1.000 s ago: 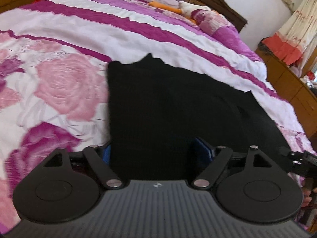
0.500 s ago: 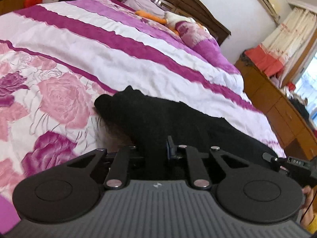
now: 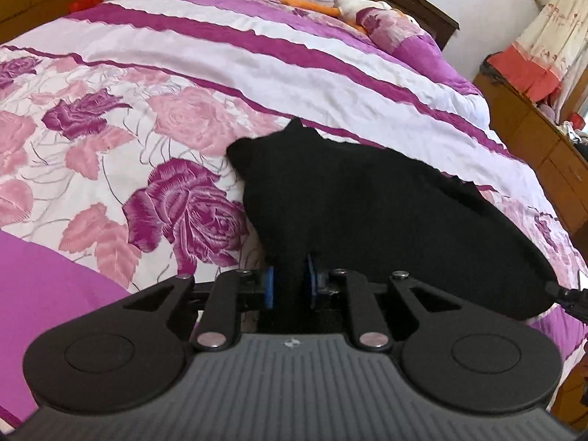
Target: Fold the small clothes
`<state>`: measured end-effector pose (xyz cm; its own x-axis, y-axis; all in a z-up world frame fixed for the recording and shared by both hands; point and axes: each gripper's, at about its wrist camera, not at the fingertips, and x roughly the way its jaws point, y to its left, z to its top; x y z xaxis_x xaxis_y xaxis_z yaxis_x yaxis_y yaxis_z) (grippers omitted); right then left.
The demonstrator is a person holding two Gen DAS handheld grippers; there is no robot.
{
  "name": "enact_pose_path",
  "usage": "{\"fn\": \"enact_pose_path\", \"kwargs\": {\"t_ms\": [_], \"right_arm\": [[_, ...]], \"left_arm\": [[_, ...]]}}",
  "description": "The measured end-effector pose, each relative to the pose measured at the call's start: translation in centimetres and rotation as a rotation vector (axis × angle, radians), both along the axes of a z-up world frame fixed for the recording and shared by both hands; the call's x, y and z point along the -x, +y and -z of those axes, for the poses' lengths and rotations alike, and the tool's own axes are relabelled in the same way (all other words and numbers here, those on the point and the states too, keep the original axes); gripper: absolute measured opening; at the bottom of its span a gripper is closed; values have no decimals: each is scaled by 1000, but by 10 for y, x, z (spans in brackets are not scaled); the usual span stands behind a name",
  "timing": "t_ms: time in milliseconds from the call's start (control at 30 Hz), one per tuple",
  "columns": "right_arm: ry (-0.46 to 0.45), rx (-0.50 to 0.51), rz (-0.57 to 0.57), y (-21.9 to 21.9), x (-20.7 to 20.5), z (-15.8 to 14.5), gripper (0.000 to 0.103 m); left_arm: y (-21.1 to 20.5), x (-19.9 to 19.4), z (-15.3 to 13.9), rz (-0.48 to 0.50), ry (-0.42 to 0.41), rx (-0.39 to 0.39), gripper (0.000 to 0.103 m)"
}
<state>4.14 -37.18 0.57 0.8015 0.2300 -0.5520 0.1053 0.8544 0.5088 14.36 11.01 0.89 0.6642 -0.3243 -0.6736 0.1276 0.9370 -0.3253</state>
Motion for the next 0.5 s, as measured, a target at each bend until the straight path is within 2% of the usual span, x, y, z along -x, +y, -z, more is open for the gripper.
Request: {"fn": "enact_pose_path", "kwargs": {"t_ms": [33, 67, 100, 200, 333, 500], "right_arm": [[-7, 22, 24, 0, 1, 0, 33], [-18, 46, 48, 1, 0, -3, 44], [-33, 60, 58, 1, 0, -5, 47], [-91, 68, 64, -5, -11, -16, 47], [-124, 61, 1, -5, -46, -25, 47], [-80, 116, -63, 8, -112, -13, 47]], "left_arm": [[-1, 0, -3, -4, -5, -8, 23], [-2, 1, -6, -9, -13, -19, 28], [-4, 0, -8, -13, -21, -36, 33], [-12, 0, -19, -30, -67, -100, 48], [-24, -8, -30, -49, -120, -154, 50], [-39, -23, -36, -62, -176, -152, 50]]}}
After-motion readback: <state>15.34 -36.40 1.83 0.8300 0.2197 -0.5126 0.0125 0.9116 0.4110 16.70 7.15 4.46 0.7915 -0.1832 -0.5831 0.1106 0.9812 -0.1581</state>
